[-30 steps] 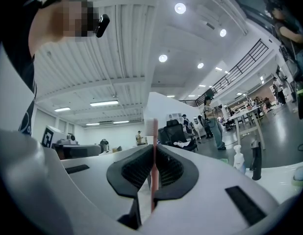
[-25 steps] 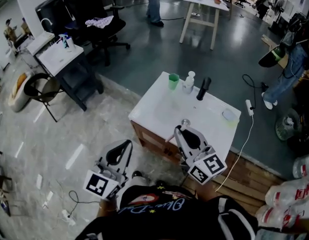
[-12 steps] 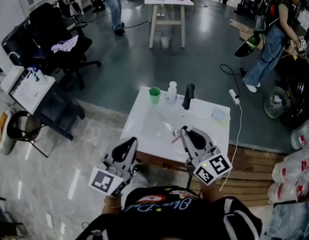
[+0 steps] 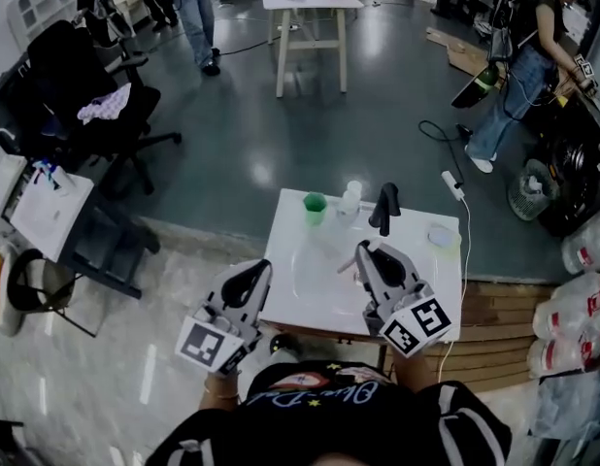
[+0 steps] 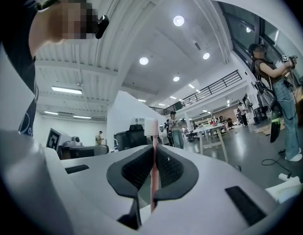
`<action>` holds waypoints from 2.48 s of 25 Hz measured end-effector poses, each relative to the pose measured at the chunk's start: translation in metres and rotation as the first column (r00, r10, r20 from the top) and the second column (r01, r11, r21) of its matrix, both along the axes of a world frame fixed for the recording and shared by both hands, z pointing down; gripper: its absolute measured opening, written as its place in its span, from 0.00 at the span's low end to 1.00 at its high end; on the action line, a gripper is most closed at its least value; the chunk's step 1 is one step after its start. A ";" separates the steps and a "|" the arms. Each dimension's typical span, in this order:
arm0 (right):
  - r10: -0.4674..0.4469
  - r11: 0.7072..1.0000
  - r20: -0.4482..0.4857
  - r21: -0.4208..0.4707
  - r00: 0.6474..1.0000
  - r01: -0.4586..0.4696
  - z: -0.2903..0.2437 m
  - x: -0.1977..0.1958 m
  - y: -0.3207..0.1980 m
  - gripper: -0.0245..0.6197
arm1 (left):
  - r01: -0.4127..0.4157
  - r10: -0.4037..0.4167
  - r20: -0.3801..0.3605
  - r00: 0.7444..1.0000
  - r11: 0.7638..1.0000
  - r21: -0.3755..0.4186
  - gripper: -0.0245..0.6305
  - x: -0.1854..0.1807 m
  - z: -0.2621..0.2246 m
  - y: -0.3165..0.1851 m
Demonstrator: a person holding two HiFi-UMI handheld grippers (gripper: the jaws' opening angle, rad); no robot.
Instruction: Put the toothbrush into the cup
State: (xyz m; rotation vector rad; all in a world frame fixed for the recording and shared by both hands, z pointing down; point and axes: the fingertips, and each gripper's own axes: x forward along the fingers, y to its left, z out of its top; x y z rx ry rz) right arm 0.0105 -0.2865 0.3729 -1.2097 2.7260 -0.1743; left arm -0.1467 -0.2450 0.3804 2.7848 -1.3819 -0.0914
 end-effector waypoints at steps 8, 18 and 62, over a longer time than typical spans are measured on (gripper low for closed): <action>0.059 0.998 -0.033 0.003 0.998 -0.059 0.004 -0.042 -0.043 0.06 | -0.050 0.049 -0.021 0.999 0.998 -0.037 0.04 -0.042 0.014 -0.042; 0.163 0.987 -0.095 0.024 0.982 -0.162 0.012 -0.073 -0.096 0.06 | -0.099 0.097 -0.040 0.994 0.994 -0.055 0.04 -0.085 0.028 -0.082; 0.086 0.970 -0.510 -0.153 0.856 -0.189 0.196 -0.089 -0.215 0.06 | 0.146 -0.145 0.012 0.989 0.981 -0.125 0.04 -0.126 0.041 -0.067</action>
